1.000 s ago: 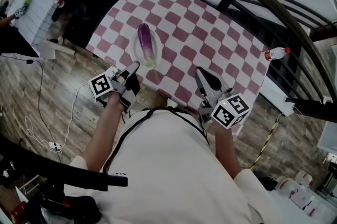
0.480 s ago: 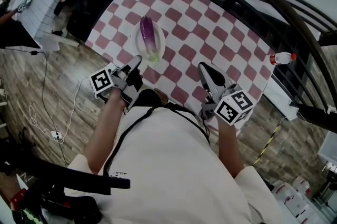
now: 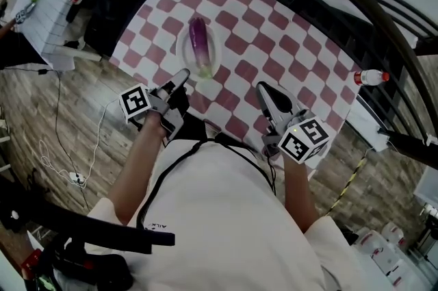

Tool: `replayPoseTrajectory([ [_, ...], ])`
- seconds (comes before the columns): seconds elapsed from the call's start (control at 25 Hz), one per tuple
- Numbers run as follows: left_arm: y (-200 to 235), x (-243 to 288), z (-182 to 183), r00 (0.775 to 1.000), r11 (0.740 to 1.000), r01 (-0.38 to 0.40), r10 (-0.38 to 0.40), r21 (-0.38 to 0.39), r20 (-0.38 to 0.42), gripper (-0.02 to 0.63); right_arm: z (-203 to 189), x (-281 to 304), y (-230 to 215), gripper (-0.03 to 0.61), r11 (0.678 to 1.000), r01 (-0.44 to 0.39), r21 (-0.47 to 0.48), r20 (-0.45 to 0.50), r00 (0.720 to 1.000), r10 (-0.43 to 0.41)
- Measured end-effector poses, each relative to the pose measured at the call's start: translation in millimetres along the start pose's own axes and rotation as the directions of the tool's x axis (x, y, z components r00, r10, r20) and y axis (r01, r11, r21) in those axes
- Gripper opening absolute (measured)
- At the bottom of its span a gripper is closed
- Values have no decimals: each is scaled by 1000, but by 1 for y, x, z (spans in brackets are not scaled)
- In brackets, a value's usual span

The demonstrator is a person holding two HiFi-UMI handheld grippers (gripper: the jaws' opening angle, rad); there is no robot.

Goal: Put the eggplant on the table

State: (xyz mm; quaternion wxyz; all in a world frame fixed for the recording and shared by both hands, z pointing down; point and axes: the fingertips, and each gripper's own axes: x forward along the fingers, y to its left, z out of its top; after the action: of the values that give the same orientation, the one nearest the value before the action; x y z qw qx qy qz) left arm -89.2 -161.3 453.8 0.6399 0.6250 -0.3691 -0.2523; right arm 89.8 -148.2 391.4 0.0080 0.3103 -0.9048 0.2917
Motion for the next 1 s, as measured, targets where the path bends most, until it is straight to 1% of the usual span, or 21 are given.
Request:
replayPoseTrajectory([
  [0.12,1,12,12,998,1000,9,-8,5,-57,32,6,13,-3,8,999,50,-1,19,999,-50],
  [0.2,2,21,19,994,1000,6,-5,6,-107,32,14,20,-3,7,996,89,3,44,995,-89],
  [0.32,0,36,36,987,1000,5,-2,18,-164,32,28,35,-3,8,992,126,11,81,989,-126],
  [0.4,-1,50,48,979,1000,12,-7,24,-204,32,34,45,-8,7,987,159,28,97,982,-161],
  [0.56,0,76,66,958,999,34,-28,14,-285,32,31,61,-14,8,971,230,61,108,966,-236],
  [0.8,14,107,100,941,1000,25,-17,18,-337,32,32,86,-27,6,950,295,99,123,944,-306],
  [1.0,21,131,125,936,999,30,-22,16,-352,32,33,105,-36,7,940,325,104,115,935,-336],
])
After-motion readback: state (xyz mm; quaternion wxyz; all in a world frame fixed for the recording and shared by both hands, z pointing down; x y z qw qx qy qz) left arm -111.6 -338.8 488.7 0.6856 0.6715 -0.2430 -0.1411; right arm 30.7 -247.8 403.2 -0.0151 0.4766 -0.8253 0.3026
